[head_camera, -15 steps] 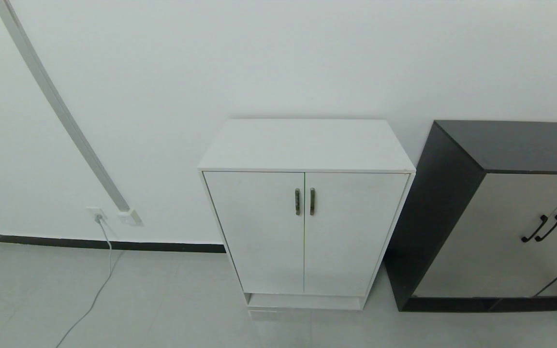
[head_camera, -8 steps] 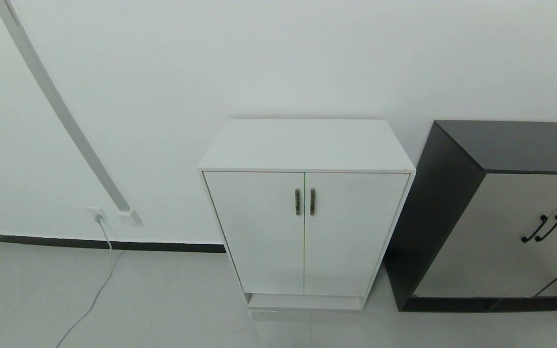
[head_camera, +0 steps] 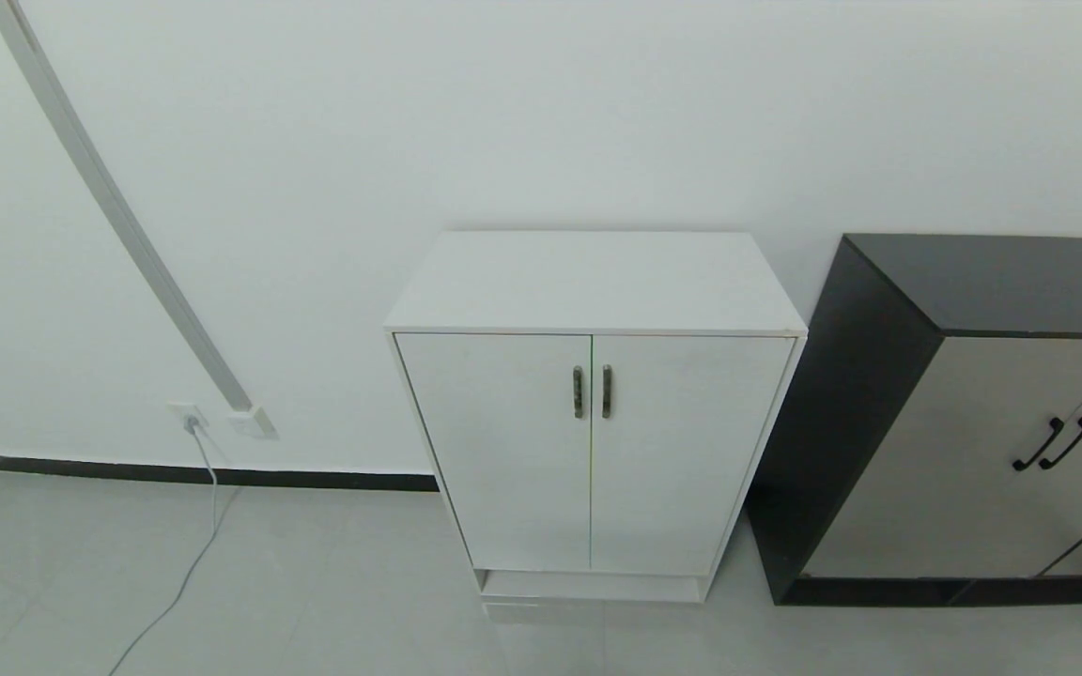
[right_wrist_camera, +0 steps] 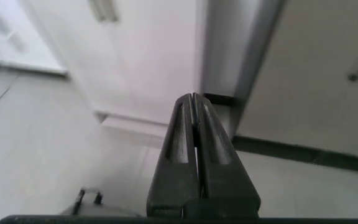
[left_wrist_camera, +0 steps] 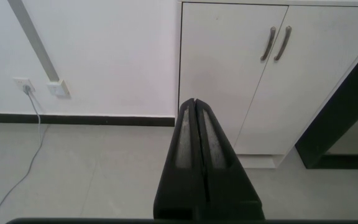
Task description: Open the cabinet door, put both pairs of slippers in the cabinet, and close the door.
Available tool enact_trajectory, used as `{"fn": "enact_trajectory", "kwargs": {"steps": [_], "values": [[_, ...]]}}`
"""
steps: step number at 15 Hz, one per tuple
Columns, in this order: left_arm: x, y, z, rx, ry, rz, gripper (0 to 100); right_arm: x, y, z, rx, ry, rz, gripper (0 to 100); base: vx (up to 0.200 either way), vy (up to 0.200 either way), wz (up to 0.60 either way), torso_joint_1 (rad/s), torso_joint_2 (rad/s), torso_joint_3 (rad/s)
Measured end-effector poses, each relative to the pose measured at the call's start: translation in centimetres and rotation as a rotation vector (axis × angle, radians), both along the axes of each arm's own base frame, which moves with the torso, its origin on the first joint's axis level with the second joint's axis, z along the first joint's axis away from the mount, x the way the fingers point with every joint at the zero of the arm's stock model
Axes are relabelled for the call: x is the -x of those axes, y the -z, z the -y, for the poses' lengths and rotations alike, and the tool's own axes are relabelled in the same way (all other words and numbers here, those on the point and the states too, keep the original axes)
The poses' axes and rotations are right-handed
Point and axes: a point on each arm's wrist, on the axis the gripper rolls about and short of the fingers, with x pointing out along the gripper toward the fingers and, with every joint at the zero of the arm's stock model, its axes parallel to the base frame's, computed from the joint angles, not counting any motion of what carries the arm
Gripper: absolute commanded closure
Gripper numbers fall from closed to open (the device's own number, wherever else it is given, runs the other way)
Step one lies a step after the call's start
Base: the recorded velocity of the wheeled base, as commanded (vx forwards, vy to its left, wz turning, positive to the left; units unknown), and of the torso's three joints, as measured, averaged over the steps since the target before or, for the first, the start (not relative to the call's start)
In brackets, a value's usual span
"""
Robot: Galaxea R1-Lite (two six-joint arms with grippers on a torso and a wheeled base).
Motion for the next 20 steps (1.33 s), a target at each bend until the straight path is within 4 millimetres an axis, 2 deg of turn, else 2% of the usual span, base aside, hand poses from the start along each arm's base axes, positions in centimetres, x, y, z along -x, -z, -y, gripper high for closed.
{"fn": "enact_trajectory", "kwargs": {"steps": [7, 11, 20], "values": [[0.01, -0.02, 0.00, -0.001, 0.000, 0.001, 100, 0.59, 0.13, -0.14, 0.009, 0.109, 0.073, 100, 0.000, 0.000, 0.00, 0.000, 0.00, 0.000], [0.01, -0.02, 0.00, -0.001, 0.000, 0.001, 100, 0.88, 0.15, -0.06, -0.098, 0.186, 0.115, 100, 0.000, 0.000, 0.00, 0.000, 0.00, 0.000], [0.00, 0.01, 0.00, -0.005, 0.000, 0.000, 100, 0.94, 0.18, -0.06, -0.092, 0.188, 0.124, 100, 0.000, 0.000, 0.00, 0.000, 0.00, 0.000]]}}
